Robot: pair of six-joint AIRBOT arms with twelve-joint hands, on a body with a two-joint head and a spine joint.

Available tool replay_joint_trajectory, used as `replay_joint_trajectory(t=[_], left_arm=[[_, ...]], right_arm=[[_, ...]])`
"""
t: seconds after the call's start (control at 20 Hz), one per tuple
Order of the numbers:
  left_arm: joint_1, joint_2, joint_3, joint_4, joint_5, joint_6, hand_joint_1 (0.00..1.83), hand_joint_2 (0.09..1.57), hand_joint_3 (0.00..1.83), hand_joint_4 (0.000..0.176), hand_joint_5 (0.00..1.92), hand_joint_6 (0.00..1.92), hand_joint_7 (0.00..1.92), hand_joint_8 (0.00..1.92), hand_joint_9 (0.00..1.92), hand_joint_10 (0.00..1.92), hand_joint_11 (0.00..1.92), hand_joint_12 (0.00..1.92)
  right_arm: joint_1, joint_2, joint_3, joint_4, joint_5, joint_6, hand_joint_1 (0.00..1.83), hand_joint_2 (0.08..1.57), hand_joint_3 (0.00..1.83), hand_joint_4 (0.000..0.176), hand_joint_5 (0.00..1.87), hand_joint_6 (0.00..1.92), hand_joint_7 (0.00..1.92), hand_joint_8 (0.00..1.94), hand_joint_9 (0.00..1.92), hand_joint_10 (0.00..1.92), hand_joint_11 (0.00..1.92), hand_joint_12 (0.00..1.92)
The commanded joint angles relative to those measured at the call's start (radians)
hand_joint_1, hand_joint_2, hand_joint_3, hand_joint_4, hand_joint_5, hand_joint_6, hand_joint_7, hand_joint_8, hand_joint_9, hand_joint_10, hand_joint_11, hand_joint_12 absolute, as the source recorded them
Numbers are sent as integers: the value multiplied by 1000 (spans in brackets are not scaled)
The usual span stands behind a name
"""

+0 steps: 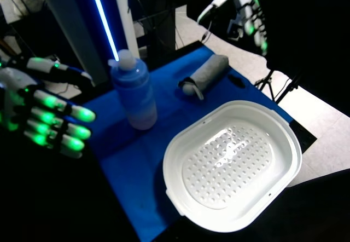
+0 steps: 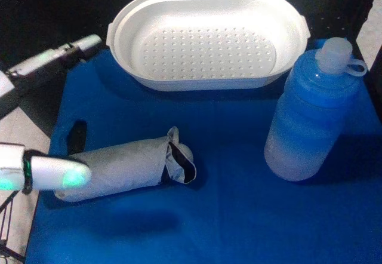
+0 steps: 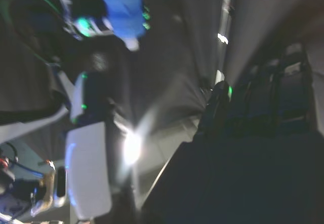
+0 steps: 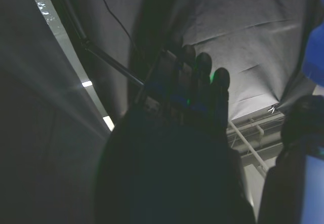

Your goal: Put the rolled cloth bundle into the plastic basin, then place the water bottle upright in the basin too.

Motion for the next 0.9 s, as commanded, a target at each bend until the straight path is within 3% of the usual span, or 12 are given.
replay_joint_trajectory(t=[0.0,0.15,0.2,0.35,0.4,0.45,0.5,0.65,0.7,0.75,0.8,0.85], left_arm=[[-20,3,6,5,-44,-9,706,762,0,176,17,6,32,9,13,4,50,9],[-102,2,35,123,125,-38,781,769,0,176,112,11,112,9,76,10,99,28],[-141,-1,44,184,195,-49,716,793,9,176,100,1,104,1,62,0,68,15],[-249,-30,63,326,357,-54,732,832,4,176,163,5,175,5,123,7,101,41],[-267,-42,70,355,390,-55,757,839,2,176,201,9,214,8,164,1,78,177],[-276,-53,72,379,415,-55,764,838,0,176,207,1,236,0,189,2,2,485],[-280,-59,73,393,430,-55,787,827,0,176,208,0,242,0,215,3,0,666],[-290,-81,86,435,502,-54,887,971,9,173,300,3,368,6,356,14,0,828],[-291,-87,91,435,511,-53,915,1002,5,158,328,5,449,11,440,26,0,908],[-291,-94,97,435,524,-53,929,1029,3,138,387,5,494,7,487,27,0,1029],[-292,-103,106,435,535,-50,1002,1043,2,102,452,8,597,18,583,53,0,1158],[-294,-110,113,432,542,-48,1064,1077,0,66,581,1,765,5,616,322,23,1363]], right_arm=[[9,1,6,-6,119,11,447,1288,4,75,169,0,204,0,174,0,213,10],[9,1,8,-6,113,11,439,1286,1,83,159,1,200,1,170,1,213,8],[9,0,9,-6,112,11,437,1283,0,86,160,1,197,0,165,0,210,6],[9,-1,11,-6,111,11,443,1281,0,83,160,0,198,0,166,0,213,6],[9,-2,12,-6,111,11,445,1282,0,82,159,0,200,1,171,2,213,6],[9,-2,12,-6,111,11,433,1278,0,89,165,2,213,5,180,5,222,9],[9,-2,12,-7,111,11,433,1276,0,90,161,0,210,3,179,4,230,11],[9,-1,12,-7,110,11,438,1275,0,85,161,1,209,1,182,2,225,6],[9,-1,12,-7,110,11,446,1282,2,78,156,0,211,1,184,2,222,4],[9,-2,12,-7,110,11,428,1281,1,85,155,0,211,1,182,1,225,5],[9,-2,12,-7,110,12,428,1286,3,80,152,0,210,0,181,0,225,4],[9,-2,12,-7,109,13,438,1292,4,83,156,1,222,4,191,3,232,7]])
